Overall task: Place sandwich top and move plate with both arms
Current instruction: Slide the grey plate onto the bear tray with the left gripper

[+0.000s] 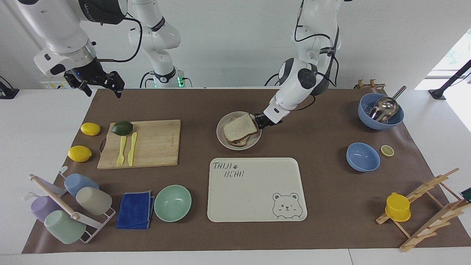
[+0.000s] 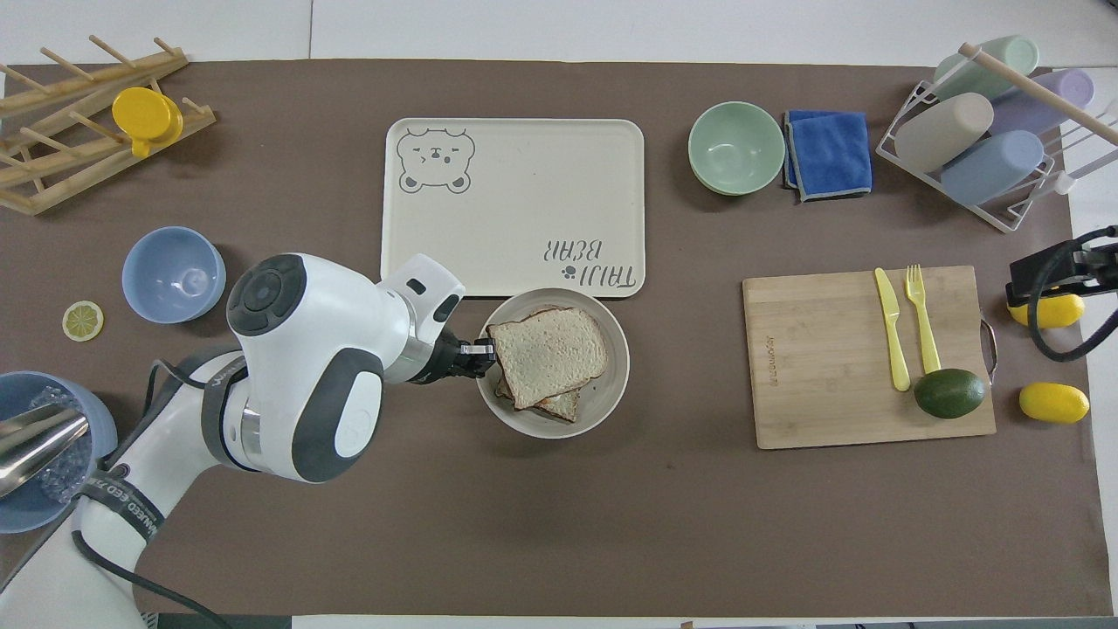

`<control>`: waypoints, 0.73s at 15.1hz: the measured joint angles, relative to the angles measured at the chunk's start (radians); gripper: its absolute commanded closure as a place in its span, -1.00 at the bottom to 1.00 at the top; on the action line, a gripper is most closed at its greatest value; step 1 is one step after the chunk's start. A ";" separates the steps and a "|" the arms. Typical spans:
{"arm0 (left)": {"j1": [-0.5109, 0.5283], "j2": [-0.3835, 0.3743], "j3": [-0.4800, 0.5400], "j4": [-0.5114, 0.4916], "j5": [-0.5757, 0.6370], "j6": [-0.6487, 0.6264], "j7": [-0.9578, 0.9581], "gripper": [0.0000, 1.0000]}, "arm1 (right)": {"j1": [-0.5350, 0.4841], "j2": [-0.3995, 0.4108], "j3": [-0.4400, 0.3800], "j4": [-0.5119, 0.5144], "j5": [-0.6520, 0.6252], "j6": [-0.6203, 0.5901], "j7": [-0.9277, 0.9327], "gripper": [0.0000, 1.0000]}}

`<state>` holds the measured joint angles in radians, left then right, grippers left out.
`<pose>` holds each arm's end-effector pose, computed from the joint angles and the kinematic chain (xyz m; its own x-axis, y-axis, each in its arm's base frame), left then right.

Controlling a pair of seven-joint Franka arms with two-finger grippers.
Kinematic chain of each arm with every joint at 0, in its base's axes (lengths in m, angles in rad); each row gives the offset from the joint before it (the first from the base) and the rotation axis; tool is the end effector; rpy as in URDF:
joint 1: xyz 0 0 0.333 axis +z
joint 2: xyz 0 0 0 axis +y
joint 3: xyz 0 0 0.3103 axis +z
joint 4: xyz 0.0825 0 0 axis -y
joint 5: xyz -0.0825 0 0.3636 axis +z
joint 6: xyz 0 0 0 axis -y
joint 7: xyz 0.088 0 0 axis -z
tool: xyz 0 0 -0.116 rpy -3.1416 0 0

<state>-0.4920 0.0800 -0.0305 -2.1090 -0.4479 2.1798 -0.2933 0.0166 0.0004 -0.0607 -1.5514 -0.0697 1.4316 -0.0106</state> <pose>0.4589 -0.2865 0.3791 0.9877 0.0052 -0.1560 0.0562 -0.9444 0.3238 0.5171 -0.0317 0.6073 0.9918 -0.0429 -0.1203 -0.0348 -0.9971 0.0684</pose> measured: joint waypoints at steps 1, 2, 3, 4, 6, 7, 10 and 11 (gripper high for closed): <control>0.019 0.003 0.001 0.029 0.000 -0.016 0.003 1.00 | 0.000 0.000 0.000 0.000 0.000 0.000 0.000 -1.00; 0.039 0.011 0.001 0.059 0.000 -0.022 0.009 1.00 | 0.000 0.000 0.000 0.000 0.000 0.000 0.000 -1.00; 0.060 0.027 0.002 0.096 0.000 -0.027 0.017 1.00 | 0.000 0.000 0.000 0.000 0.000 0.000 0.000 -1.00; 0.083 0.055 0.003 0.142 0.000 -0.041 0.028 1.00 | 0.000 0.000 0.000 0.000 0.000 0.000 0.000 -1.00; 0.122 0.145 0.004 0.262 0.000 -0.074 0.062 1.00 | 0.000 0.000 0.000 0.000 0.000 0.000 0.000 -1.00; 0.139 0.201 0.004 0.324 0.001 -0.083 0.079 1.00 | 0.000 0.000 0.000 0.000 0.000 0.000 0.000 -1.00; 0.184 0.372 0.005 0.492 0.001 -0.099 0.132 1.00 | 0.001 0.000 0.000 0.000 0.000 0.000 0.000 -1.00; 0.189 0.420 0.005 0.533 0.001 -0.098 0.137 1.00 | 0.002 0.000 0.000 0.000 0.000 0.000 0.000 -1.00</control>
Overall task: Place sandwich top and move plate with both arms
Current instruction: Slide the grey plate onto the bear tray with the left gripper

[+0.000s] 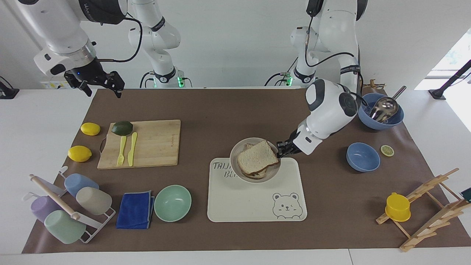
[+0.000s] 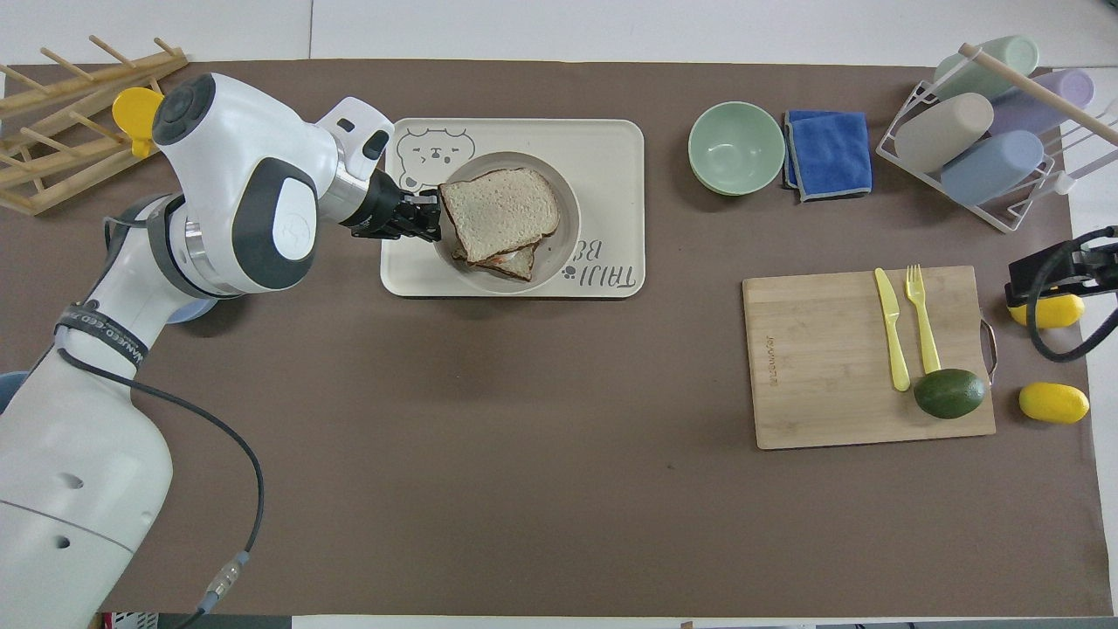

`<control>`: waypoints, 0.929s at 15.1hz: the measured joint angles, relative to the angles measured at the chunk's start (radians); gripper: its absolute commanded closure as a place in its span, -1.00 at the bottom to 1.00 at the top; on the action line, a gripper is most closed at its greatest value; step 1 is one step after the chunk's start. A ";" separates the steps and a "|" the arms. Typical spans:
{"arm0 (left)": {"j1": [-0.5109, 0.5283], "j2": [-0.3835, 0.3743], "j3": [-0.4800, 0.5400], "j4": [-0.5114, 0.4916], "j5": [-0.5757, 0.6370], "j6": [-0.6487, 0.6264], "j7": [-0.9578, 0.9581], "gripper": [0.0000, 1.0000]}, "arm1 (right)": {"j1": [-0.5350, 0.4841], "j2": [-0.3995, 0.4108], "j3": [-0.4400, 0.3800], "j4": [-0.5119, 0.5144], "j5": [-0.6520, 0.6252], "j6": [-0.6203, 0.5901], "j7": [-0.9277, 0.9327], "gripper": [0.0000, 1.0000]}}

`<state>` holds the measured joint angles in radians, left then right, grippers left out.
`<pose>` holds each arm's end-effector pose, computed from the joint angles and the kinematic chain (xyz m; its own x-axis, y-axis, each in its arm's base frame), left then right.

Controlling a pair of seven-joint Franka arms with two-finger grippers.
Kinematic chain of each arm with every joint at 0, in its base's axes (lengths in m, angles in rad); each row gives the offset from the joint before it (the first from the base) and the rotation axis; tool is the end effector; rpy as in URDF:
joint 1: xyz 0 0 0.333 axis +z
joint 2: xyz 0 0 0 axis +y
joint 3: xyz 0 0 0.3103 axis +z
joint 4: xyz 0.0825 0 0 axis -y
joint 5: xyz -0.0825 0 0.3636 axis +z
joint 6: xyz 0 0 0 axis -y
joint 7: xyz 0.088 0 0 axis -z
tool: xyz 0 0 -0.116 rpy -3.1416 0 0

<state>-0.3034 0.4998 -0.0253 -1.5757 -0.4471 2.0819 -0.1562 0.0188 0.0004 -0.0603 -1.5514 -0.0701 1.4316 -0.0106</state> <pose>0.6276 -0.2382 0.3522 0.9947 0.0315 -0.0982 0.0666 -0.9231 0.3787 0.5172 -0.0304 0.6073 0.9919 -0.0403 -0.1203 -0.0322 -0.9971 0.0688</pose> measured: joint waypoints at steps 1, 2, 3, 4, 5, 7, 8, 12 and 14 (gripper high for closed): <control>0.001 0.039 0.000 0.034 0.000 0.007 0.004 1.00 | 0.000 0.000 0.001 0.000 0.000 0.000 0.000 -1.00; 0.001 0.065 0.000 0.056 0.001 0.020 0.007 1.00 | 0.000 0.000 0.001 0.000 0.000 0.000 0.000 -1.00; 0.001 0.079 -0.001 0.070 0.003 0.034 0.009 1.00 | 0.000 0.000 0.001 0.000 0.000 0.000 0.000 -1.00; 0.000 0.084 -0.001 0.074 0.005 0.047 0.011 1.00 | 0.000 0.000 0.001 0.000 0.000 0.000 0.000 -1.00; -0.001 0.085 -0.001 0.074 0.006 0.056 0.014 1.00 | 0.000 0.000 0.001 0.000 0.000 0.000 0.000 -1.00; -0.003 0.085 -0.001 0.070 0.008 0.066 0.030 1.00 | 0.000 0.000 0.001 0.000 0.000 0.000 0.000 -1.00; -0.004 0.086 -0.001 0.067 0.009 0.068 0.039 1.00 | 0.000 0.000 0.001 0.000 0.000 0.000 0.000 -1.00; -0.006 0.087 -0.004 0.043 0.033 0.091 0.054 1.00 | 0.000 0.000 0.002 0.000 0.000 0.000 0.000 -1.00; -0.006 0.087 -0.004 0.037 0.034 0.095 0.057 -0.90 | 0.000 0.000 0.002 0.000 0.000 0.000 0.000 -1.00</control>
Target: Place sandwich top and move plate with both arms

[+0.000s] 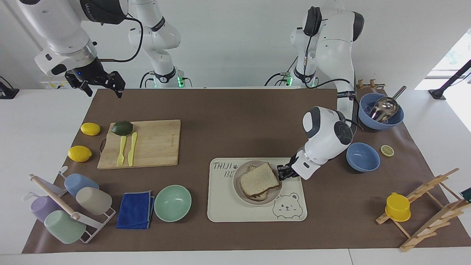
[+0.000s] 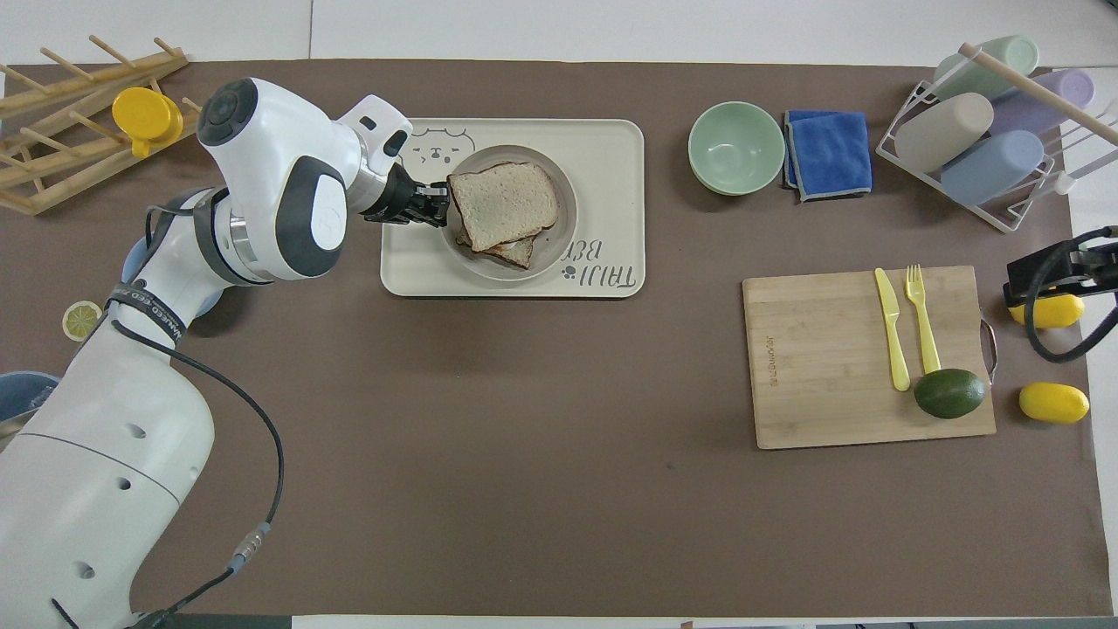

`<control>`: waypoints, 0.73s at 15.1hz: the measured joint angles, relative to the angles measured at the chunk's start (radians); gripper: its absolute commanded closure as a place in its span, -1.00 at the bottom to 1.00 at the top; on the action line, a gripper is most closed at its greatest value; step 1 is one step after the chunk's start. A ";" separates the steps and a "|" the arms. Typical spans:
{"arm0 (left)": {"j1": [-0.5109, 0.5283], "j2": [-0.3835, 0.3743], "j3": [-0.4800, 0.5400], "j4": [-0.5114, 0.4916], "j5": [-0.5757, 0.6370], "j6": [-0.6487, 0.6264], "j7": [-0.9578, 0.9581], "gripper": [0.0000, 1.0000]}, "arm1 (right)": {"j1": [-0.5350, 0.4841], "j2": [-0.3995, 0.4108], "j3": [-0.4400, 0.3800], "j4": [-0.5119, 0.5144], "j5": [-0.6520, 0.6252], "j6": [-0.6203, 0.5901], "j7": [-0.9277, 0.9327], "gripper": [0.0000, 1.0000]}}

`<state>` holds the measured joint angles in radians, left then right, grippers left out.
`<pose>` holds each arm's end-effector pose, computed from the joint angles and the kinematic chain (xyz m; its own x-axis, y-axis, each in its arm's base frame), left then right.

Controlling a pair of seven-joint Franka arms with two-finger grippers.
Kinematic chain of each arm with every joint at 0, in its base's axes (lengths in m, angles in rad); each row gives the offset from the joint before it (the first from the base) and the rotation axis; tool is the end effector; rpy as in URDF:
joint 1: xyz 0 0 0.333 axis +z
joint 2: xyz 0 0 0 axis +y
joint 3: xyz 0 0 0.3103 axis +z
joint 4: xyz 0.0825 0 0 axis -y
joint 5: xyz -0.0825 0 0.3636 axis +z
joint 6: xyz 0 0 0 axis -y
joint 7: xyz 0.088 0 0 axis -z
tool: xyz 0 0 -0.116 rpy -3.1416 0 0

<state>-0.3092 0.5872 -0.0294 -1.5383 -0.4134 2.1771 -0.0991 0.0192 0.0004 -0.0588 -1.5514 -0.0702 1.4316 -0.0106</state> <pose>0.6450 -0.2431 0.3166 0.9996 -0.0099 -0.0281 0.0007 -0.9347 0.3554 0.5173 -0.0294 0.6073 0.9920 -0.0385 -0.1203 -0.0303 -0.9972 0.0689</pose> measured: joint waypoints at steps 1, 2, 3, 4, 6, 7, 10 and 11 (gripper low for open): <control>0.000 0.000 0.000 0.000 0.000 0.001 0.001 -1.00 | 0.000 0.000 0.000 0.000 0.000 0.000 0.000 -1.00; 0.001 -0.001 0.000 0.001 0.000 0.001 0.001 -1.00 | 0.000 0.000 0.000 0.000 0.000 0.000 0.000 -1.00; 0.002 -0.002 0.002 0.003 0.000 -0.002 0.001 -1.00 | 0.000 0.000 0.001 0.000 0.000 0.000 0.000 -1.00; 0.004 -0.003 0.005 0.011 0.000 -0.015 0.001 -1.00 | 0.000 0.000 0.002 0.000 0.000 0.000 0.000 -1.00; 0.028 -0.010 0.013 0.049 0.002 -0.062 0.001 -1.00 | 0.001 0.000 0.004 0.000 0.000 0.000 0.000 -1.00; 0.048 -0.021 0.015 0.068 0.006 -0.077 0.001 -1.00 | 0.001 0.000 0.004 0.000 0.000 0.000 0.000 -1.00; 0.095 -0.119 0.056 0.081 0.024 -0.152 0.001 -1.00 | 0.001 0.000 0.004 0.000 0.000 0.000 0.000 -1.00; 0.100 -0.164 0.081 0.080 0.065 -0.200 0.001 -1.00 | 0.001 0.000 0.004 0.000 0.000 0.000 0.000 -1.00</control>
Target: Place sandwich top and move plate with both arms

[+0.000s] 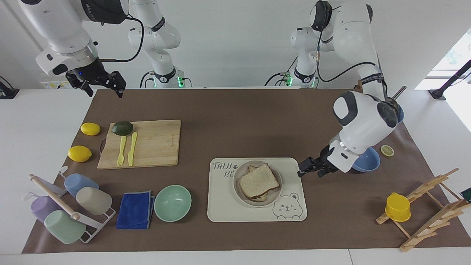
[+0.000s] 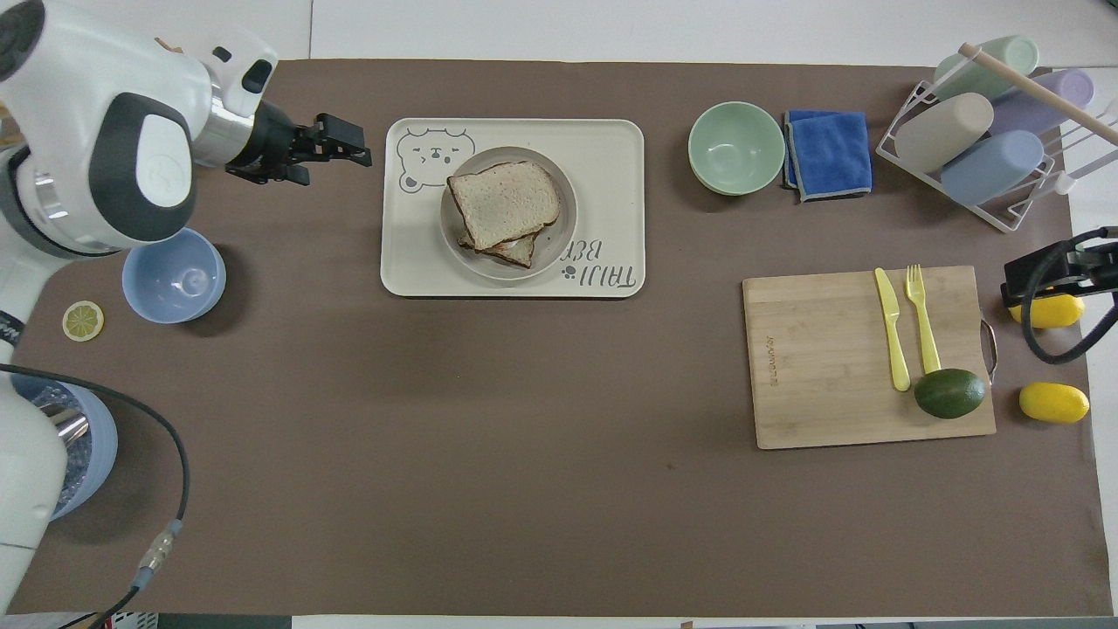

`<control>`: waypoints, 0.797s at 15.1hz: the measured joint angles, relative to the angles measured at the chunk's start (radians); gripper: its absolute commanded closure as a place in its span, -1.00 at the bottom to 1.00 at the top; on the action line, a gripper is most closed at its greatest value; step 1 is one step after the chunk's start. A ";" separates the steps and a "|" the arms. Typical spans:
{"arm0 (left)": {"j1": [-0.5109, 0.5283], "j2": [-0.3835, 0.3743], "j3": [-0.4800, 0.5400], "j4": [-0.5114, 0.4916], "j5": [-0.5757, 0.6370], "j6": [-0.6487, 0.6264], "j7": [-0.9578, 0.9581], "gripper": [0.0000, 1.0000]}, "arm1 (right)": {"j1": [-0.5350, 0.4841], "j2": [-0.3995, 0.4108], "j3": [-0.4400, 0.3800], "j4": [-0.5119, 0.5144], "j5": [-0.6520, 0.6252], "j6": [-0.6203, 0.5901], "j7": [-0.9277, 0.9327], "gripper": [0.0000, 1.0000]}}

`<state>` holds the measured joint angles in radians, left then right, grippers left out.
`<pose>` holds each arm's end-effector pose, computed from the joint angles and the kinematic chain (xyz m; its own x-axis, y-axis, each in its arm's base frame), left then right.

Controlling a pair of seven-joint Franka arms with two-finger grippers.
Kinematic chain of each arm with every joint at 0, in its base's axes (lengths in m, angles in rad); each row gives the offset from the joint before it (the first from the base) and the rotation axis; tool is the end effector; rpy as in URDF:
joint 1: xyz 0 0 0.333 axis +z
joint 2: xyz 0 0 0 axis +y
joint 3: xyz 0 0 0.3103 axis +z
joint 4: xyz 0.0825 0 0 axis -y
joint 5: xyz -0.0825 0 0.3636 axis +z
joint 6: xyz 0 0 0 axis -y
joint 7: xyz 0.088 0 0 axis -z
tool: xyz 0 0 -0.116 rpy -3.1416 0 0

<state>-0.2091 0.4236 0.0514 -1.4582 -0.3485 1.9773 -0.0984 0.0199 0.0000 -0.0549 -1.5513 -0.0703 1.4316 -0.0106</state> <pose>0.6609 -0.1354 0.4461 0.9968 0.0656 0.0457 0.0482 -0.9491 0.3112 0.5173 -0.0270 0.6075 0.9922 -0.0339 -0.1198 -0.0258 -0.9973 0.0690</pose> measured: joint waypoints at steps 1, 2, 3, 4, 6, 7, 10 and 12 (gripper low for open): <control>0.006 -0.045 0.013 0.000 0.060 -0.048 0.000 -1.00 | 0.000 0.000 0.001 0.000 0.000 0.000 0.000 -1.00; 0.009 -0.089 0.019 -0.002 0.113 -0.087 0.000 -1.00 | 0.000 0.000 0.001 0.000 0.000 0.000 0.000 -1.00; 0.009 -0.129 0.022 -0.003 0.148 -0.121 -0.001 -1.00 | 0.000 0.000 0.002 0.000 0.000 0.000 0.000 -1.00; 0.009 -0.164 0.022 -0.004 0.176 -0.157 -0.002 -1.00 | 0.000 0.000 0.003 0.000 0.000 0.000 0.000 -1.00; 0.013 -0.224 0.024 -0.007 0.225 -0.229 -0.005 -1.00 | 0.000 0.000 0.003 0.000 0.000 0.000 0.000 -1.00; 0.019 -0.249 0.024 -0.008 0.239 -0.268 -0.005 -1.00 | 0.000 0.000 0.003 0.000 0.000 0.000 0.000 -1.00; 0.037 -0.322 0.027 -0.017 0.271 -0.412 -0.005 -1.00 | 0.000 0.000 0.003 0.000 0.000 0.000 0.000 -1.00; 0.048 -0.366 0.027 -0.048 0.278 -0.473 -0.005 -1.00 | 0.000 0.000 0.003 0.000 0.000 0.000 0.000 -1.00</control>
<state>-0.1614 0.0573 0.0783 -1.5061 -0.0705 1.5045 -0.1034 0.0200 -0.0001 -0.0519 -1.5513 -0.0703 1.4316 -0.0106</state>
